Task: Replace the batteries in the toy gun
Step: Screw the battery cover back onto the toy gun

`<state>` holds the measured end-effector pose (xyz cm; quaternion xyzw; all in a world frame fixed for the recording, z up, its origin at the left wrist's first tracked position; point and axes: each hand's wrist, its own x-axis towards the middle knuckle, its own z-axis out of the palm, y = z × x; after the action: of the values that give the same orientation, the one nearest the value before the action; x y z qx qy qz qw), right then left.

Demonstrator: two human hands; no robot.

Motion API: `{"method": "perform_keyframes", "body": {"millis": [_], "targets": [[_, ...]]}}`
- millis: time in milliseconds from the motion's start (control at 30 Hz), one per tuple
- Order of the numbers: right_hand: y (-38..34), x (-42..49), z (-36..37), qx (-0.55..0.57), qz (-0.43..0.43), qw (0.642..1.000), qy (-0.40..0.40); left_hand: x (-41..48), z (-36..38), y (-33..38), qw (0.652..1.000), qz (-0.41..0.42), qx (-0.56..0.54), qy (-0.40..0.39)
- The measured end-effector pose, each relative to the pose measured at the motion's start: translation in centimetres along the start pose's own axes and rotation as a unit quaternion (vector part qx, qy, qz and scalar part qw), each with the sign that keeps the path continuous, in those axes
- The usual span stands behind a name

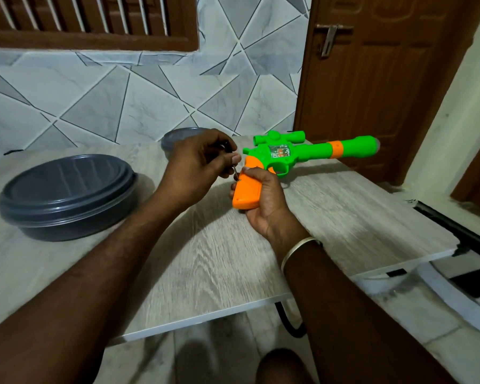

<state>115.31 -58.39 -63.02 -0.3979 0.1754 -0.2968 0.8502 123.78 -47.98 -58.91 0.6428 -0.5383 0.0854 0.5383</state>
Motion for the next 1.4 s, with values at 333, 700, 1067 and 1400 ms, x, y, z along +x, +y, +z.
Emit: {"method": "perform_keyframes", "body": {"millis": [333,700,1067,1400], "targets": [[0.0,-0.2,-0.1,0.018,-0.001,1.000,-0.004,0.0,0.1,0.0,1.000,0.023,0.014,0.012],[0.0,-0.1,-0.1,0.013,-0.002,1.000,0.004,0.0,0.4,0.1,0.999,0.001,0.027,0.033],[0.1,0.0,0.1,0.012,-0.001,1.000,-0.014,0.1,1.2,-0.1,0.992,0.083,0.091,0.036],[0.2,0.3,-0.1,0.004,-0.016,1.000,-0.017,0.1,1.0,-0.4,0.993,0.062,0.090,0.034]]}}
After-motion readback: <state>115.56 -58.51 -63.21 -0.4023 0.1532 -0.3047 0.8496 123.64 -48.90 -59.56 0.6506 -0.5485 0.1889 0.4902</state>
